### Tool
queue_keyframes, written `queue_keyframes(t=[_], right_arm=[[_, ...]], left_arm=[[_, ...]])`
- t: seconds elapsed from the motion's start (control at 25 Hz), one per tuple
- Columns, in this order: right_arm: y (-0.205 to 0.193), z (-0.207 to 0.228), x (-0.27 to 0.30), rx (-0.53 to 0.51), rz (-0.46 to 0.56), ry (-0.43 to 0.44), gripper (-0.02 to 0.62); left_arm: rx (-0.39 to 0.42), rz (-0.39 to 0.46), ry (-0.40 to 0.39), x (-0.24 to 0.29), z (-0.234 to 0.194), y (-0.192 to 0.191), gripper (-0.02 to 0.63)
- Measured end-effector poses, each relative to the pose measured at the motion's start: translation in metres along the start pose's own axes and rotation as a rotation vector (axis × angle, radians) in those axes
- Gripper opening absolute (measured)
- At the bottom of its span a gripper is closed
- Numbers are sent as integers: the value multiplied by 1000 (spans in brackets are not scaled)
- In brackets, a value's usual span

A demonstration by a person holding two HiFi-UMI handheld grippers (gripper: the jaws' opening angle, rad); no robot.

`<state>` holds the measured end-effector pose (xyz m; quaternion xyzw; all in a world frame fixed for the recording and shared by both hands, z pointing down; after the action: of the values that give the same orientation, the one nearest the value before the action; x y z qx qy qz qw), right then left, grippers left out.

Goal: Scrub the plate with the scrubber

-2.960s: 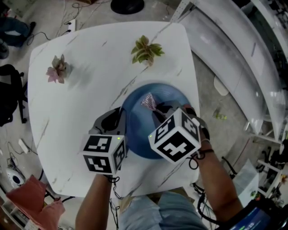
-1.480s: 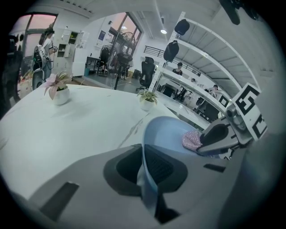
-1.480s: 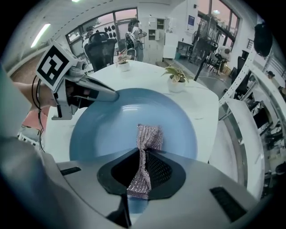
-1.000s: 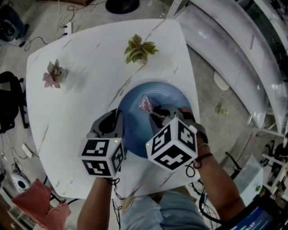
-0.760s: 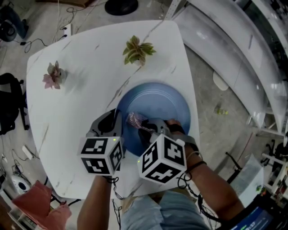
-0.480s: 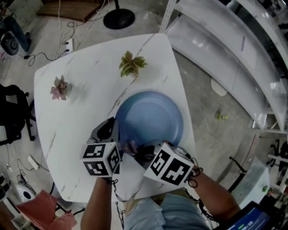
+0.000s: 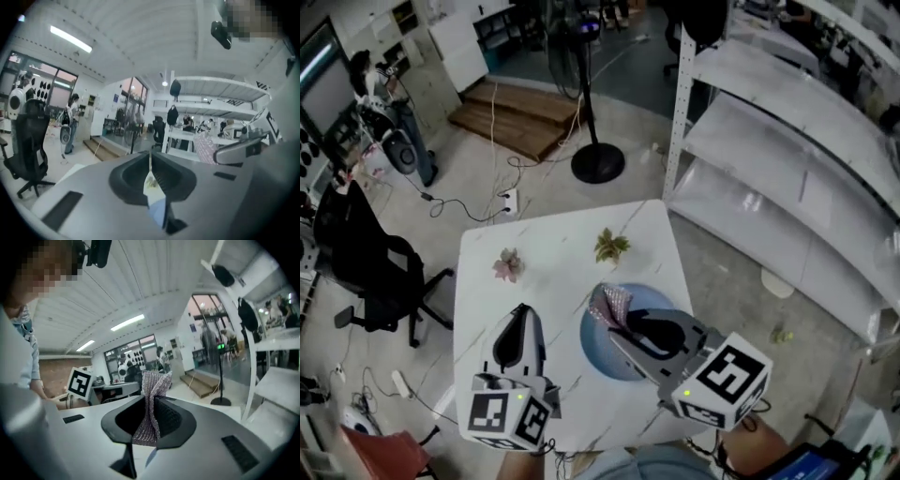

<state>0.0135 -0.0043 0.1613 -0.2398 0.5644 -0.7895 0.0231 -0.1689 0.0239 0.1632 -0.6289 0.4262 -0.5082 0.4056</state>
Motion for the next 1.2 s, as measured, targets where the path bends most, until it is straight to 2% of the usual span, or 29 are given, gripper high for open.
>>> queue_keyframes(t=[0.08, 0.16, 0.28, 0.36, 0.6, 0.76, 1.0, 1.2], right_arm=[[39, -4, -17, -100, 108, -97, 83], [65, -11, -36, -190, 194, -198, 84], [80, -20, -61, -255, 284, -296, 87], [81, -21, -68, -262, 320, -335, 87], [65, -12, -68, -268, 315, -392, 86], [57, -8, -65, -243, 293, -409, 73], [52, -10, -68, -230, 315, -411, 72], [51, -9, -71, -222, 318, -418, 74]], left_arm=[[36, 140, 25, -23, 11, 49, 17], [77, 246, 58, -47, 24, 84, 15], [101, 357, 94, -75, 41, 106, 11], [101, 393, 98, -84, 48, 108, 8], [159, 390, 147, -85, 61, 95, 8], [170, 357, 144, -82, 67, 90, 8], [194, 332, 132, -78, 74, 85, 8], [208, 332, 119, -78, 79, 86, 8]])
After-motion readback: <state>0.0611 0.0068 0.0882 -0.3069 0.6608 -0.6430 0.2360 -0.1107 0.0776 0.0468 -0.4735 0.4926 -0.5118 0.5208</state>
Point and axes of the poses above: the fingertips, and each gripper's own axes: x forward along the fingers, z to its right, y out of its top, the point moved 6 cm from there along -x, backward along the fingers, and after that the axes turned 8 degrees about -z, right-handed, at the moved point
